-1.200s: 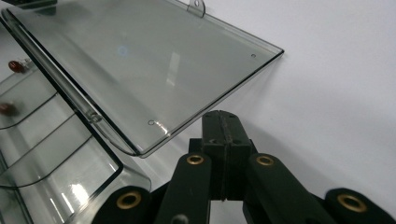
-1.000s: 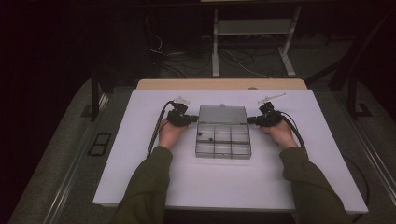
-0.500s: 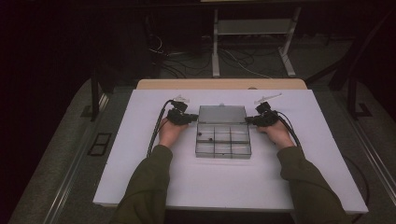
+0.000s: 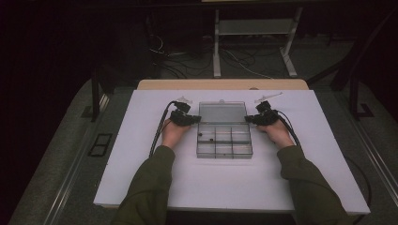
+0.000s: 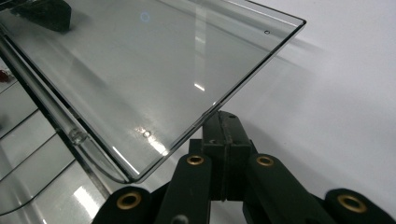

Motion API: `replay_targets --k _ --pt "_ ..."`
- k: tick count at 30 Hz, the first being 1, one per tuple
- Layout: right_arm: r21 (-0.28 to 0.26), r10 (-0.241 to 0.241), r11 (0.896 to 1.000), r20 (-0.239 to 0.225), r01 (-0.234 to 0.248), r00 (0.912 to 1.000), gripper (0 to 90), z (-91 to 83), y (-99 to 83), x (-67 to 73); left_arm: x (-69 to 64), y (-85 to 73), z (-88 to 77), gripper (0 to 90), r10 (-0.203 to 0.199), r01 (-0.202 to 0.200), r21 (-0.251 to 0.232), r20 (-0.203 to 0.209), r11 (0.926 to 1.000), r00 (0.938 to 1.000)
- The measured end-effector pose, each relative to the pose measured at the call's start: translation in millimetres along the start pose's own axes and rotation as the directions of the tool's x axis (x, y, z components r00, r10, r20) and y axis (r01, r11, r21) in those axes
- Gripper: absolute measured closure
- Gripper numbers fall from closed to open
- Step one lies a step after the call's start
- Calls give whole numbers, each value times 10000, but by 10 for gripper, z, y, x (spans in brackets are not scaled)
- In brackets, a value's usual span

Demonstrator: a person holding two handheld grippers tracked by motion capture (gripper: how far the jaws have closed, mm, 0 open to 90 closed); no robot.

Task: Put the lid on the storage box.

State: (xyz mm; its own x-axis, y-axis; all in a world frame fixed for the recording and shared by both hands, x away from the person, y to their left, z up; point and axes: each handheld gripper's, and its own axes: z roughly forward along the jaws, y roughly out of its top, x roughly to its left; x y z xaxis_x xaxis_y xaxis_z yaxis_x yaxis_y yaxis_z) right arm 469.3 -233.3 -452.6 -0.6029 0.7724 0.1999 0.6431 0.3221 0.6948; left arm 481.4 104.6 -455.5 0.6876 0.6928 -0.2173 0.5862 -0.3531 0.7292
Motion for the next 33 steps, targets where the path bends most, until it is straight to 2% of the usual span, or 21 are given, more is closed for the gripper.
replay_targets --k 5,7,18,33 --pt "-99 55 9999 -63 -56 10000 890 19 6 -4 -6 13 -17 890 75 -75 -10 -1 10000 10000" --pt "-100 62 9999 -79 -63 9999 890 32 13 -1 -13 15 -17 890 -62 62 -133 16 9999 10000" --pt "-161 160 9997 -73 -161 9998 891 74 42 19 -19 32 -44 890 -97 99 -288 42 9995 9999" --pt "-525 166 9985 -137 -173 9998 891 -26 93 58 -53 84 -135 890 -10 20 -686 139 9976 9999"
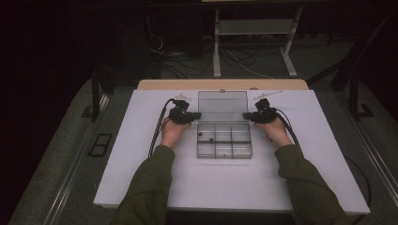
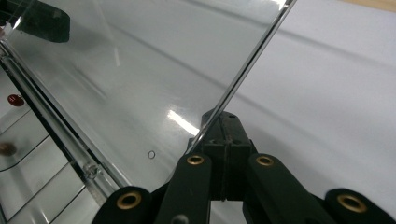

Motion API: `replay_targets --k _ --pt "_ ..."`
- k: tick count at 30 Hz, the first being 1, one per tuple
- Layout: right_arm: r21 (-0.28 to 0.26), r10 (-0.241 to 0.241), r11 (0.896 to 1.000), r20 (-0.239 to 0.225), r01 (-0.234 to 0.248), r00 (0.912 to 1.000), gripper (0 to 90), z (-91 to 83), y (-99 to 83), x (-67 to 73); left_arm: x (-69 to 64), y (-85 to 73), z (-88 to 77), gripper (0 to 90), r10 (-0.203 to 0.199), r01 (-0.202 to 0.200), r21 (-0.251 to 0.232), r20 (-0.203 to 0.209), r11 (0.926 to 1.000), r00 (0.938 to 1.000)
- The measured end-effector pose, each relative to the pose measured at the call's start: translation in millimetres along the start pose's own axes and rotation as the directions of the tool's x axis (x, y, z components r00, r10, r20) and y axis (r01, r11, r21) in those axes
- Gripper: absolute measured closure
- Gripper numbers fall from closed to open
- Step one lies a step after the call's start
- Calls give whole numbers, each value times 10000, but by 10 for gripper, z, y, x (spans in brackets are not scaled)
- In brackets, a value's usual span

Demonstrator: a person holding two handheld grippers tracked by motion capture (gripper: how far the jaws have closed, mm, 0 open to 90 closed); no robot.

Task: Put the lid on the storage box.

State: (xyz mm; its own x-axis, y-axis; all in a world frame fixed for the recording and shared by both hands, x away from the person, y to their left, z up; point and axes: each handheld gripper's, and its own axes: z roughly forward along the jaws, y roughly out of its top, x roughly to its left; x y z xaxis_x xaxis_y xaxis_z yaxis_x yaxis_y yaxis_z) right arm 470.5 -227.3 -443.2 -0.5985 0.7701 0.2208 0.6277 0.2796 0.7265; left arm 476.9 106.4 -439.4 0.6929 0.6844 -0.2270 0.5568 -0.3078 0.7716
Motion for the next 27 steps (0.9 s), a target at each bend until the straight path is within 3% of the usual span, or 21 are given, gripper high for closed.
replay_targets --k 22,27 --pt "-198 -99 9998 53 100 9999 891 10 71 -42 33 69 48 890 75 -76 -67 -118 9999 9999" --pt "-323 -72 9995 -13 71 10000 891 -2 91 -47 36 102 41 890 -20 16 -356 -110 9994 9999"
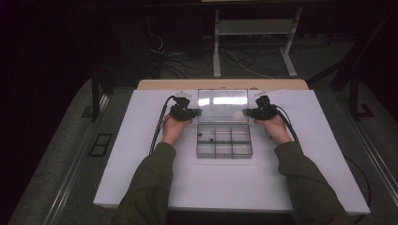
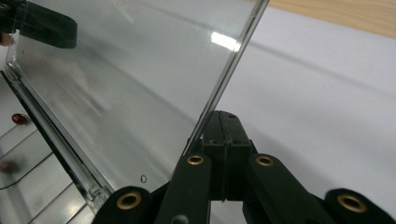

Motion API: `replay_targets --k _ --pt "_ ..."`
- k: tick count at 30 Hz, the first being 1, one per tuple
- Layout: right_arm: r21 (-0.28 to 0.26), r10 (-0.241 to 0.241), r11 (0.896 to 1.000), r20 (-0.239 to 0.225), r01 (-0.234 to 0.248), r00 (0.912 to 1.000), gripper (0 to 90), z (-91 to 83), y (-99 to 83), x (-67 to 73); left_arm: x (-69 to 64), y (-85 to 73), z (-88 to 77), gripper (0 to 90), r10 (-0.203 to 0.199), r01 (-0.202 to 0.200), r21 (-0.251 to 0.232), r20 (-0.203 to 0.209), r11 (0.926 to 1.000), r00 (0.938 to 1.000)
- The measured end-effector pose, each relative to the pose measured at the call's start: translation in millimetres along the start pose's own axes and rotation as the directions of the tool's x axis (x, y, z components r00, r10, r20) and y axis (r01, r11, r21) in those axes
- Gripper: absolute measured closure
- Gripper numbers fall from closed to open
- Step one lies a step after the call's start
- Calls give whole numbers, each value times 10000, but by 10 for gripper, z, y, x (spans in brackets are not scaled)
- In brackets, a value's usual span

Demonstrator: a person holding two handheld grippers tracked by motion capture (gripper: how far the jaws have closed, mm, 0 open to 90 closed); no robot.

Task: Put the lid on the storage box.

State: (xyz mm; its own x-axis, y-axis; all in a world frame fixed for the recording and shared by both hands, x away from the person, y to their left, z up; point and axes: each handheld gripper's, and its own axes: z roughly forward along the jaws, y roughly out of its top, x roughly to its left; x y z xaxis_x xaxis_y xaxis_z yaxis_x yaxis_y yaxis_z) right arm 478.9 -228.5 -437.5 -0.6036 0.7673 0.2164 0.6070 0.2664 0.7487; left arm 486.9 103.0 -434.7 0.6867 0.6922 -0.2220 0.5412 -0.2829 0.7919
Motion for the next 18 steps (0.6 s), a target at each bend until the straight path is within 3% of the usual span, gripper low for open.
replay_targets --k 18 --pt "-636 -54 9980 -154 44 9999 891 -132 105 43 -51 109 -85 890 179 -176 -461 46 9988 9998"
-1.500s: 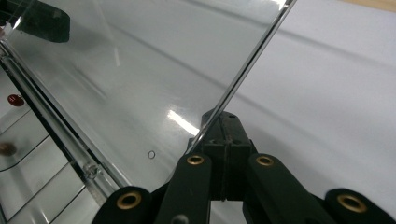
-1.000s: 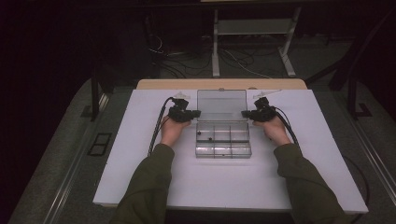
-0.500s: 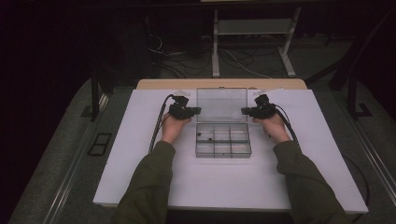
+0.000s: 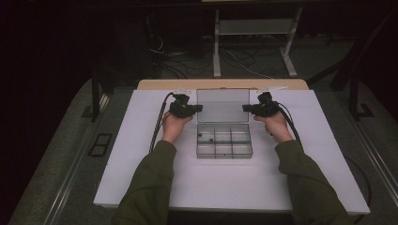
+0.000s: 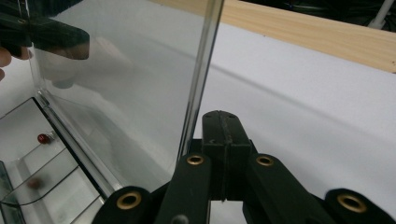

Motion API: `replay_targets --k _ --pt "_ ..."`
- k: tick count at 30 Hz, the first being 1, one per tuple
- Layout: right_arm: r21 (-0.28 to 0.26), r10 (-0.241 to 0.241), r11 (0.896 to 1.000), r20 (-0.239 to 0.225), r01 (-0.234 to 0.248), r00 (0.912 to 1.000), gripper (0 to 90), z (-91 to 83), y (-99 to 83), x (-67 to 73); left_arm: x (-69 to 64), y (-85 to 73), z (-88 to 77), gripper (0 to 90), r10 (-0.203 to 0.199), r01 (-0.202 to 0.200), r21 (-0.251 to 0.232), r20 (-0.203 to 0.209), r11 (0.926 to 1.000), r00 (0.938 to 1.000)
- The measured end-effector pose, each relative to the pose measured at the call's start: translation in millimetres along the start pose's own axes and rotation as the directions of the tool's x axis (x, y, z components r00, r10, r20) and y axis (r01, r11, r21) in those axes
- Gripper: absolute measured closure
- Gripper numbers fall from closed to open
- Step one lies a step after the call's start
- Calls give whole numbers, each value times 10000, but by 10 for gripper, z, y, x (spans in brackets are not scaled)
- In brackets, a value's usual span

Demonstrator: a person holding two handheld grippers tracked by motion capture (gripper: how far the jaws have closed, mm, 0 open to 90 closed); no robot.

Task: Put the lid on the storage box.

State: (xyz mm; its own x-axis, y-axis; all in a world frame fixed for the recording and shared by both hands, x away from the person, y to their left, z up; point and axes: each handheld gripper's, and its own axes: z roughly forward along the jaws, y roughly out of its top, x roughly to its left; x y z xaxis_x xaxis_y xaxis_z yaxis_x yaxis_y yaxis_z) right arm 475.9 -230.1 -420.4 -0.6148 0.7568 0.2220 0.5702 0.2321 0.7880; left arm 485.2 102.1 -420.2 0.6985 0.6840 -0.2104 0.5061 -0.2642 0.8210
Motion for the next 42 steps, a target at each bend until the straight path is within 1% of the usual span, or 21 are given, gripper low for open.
replay_targets --k 5,6,7,12,17,21,22,23,24,25,26,27,28,32,37,42 --pt "-56 -26 10000 -33 26 10000 891 -15 9 10 -2 5 -23 889 54 -54 -18 16 10000 10000" --pt "-60 -20 10000 -39 19 10000 891 -15 9 10 -2 3 -35 887 1 -1 -18 -11 10000 10000" --pt "-61 -18 10000 -30 18 10000 891 -16 9 12 9 3 -56 862 51 -51 39 -7 10000 10000" --pt "-62 -23 10000 -69 22 10000 891 -21 10 17 44 13 -225 825 178 -178 76 -31 9998 9998" --pt "-71 -25 10000 -54 25 10000 891 -23 12 22 64 8 -382 761 193 -193 63 16 9998 9998" --pt "-63 -69 10000 -72 68 10000 891 -26 13 25 54 2 -449 716 168 -168 10 256 9999 9995" --pt "-63 -98 9999 -55 97 9999 891 -28 13 25 45 9 -460 705 239 -238 -40 382 9997 9990" --pt "-66 -112 9999 -66 111 9999 891 -30 13 26 34 14 -462 700 208 -204 -92 454 9998 9988" --pt "-50 -92 9999 -62 92 9999 891 -32 14 29 17 24 -468 700 300 -296 -115 364 9995 9989" --pt "-44 -84 10000 -57 83 9999 891 -35 14 31 15 30 -474 699 334 -330 -129 373 9994 9987" --pt "-37 -59 10000 -66 59 10000 891 -36 13 32 15 32 -484 696 240 -231 -215 439 9995 9987" --pt "-33 -59 10000 -59 59 10000 891 -36 13 33 17 35 -491 682 159 -142 -299 593 9995 9981" --pt "-41 -57 10000 -64 56 10000 892 -36 13 34 19 40 -496 677 226 -204 -329 683 9993 9974" --pt "-46 -54 10000 -70 54 10000 891 -36 14 36 -24 49 -476 672 298 -274 -318 767 9991 9966" --pt "-37 -96 9999 -72 96 9999 891 -46 14 44 -65 54 -398 728 455 -414 -439 950 9982 9944" --pt "-16 -161 9999 -78 161 9998 891 -68 15 62 -99 61 -382 759 536 -482 -576 965 9972 9939"
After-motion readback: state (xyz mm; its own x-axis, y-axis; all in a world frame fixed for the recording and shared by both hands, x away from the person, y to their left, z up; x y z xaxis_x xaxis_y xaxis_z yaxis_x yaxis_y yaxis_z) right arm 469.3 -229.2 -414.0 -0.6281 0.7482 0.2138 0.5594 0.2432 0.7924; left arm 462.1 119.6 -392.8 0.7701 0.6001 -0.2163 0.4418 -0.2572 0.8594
